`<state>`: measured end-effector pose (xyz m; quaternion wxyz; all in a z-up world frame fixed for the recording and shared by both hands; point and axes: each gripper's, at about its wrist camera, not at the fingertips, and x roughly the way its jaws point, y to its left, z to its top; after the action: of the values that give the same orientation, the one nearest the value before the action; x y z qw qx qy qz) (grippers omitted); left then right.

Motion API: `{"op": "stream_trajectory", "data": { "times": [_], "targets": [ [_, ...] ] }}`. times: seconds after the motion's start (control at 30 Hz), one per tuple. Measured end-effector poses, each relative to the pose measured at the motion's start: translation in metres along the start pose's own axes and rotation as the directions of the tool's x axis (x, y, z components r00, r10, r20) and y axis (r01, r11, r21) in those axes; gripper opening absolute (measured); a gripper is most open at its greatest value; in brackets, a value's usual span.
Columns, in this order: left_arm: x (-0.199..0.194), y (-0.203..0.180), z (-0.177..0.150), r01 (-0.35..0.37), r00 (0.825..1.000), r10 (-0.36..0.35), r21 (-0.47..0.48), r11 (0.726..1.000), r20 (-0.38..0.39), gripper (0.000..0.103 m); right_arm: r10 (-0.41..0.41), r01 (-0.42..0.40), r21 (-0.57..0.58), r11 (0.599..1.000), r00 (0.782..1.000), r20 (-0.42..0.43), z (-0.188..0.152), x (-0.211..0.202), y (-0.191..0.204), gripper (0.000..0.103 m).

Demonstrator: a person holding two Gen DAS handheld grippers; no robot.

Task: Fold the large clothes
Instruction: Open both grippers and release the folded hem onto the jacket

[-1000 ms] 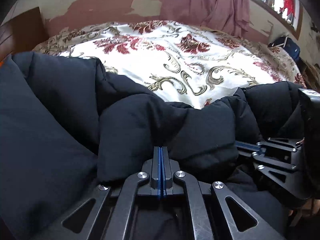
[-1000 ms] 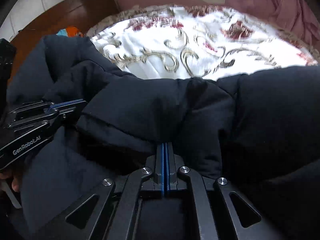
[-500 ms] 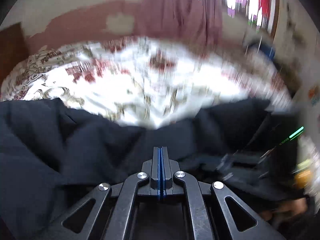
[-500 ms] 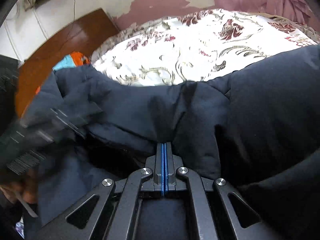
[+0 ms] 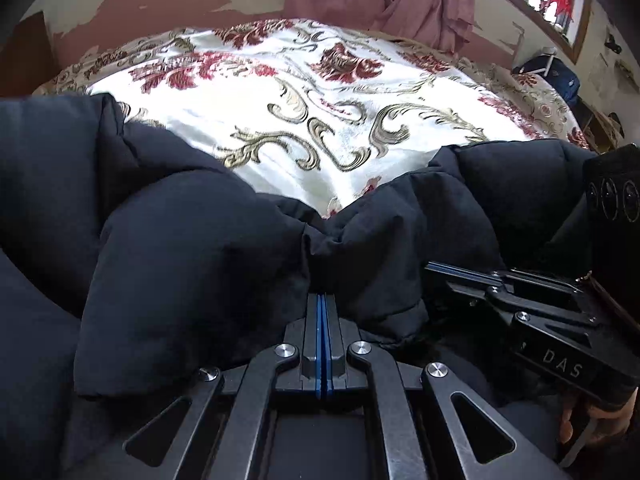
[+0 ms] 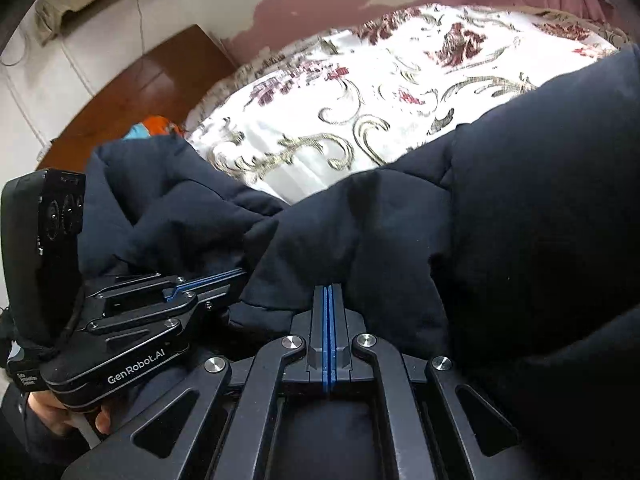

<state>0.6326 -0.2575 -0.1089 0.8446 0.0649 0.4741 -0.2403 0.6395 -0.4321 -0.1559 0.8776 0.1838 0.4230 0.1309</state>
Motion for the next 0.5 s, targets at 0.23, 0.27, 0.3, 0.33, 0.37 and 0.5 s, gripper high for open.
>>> {"op": "stream_trajectory", "data": {
  "times": [0.23,0.27,0.3,0.33,0.37,0.5],
  "targets": [
    [-0.005,0.008,-0.006,0.071,0.995,-0.068,-0.044,0.996,0.073,0.004,0.028,-0.028,0.019,0.999,0.999,0.029,0.0,0.0,-0.005,0.0],
    [-0.013,0.011,-0.009,0.094,0.991,-0.088,-0.061,0.994,0.1,0.004,0.038,-0.039,0.015,0.999,0.998,0.047,-0.002,-0.005,-0.004,0.001],
    [-0.02,0.013,-0.011,0.103,0.988,-0.093,-0.079,0.992,0.123,0.004,0.046,-0.047,0.011,0.999,0.997,0.066,-0.005,-0.01,-0.004,0.001],
    [-0.028,0.015,-0.014,0.11,0.984,-0.095,-0.1,0.989,0.149,0.004,0.051,-0.052,0.011,0.999,0.995,0.087,-0.007,-0.016,-0.003,0.001],
    [-0.038,0.018,-0.017,0.118,0.98,-0.095,-0.124,0.985,0.178,0.004,0.051,-0.053,0.015,0.998,0.994,0.099,-0.008,-0.019,-0.003,0.001],
    [-0.069,0.03,-0.037,0.158,0.958,-0.099,-0.209,0.965,0.269,0.021,0.048,-0.053,0.036,0.998,0.989,0.137,-0.016,-0.033,-0.002,0.006]
  ]
}}
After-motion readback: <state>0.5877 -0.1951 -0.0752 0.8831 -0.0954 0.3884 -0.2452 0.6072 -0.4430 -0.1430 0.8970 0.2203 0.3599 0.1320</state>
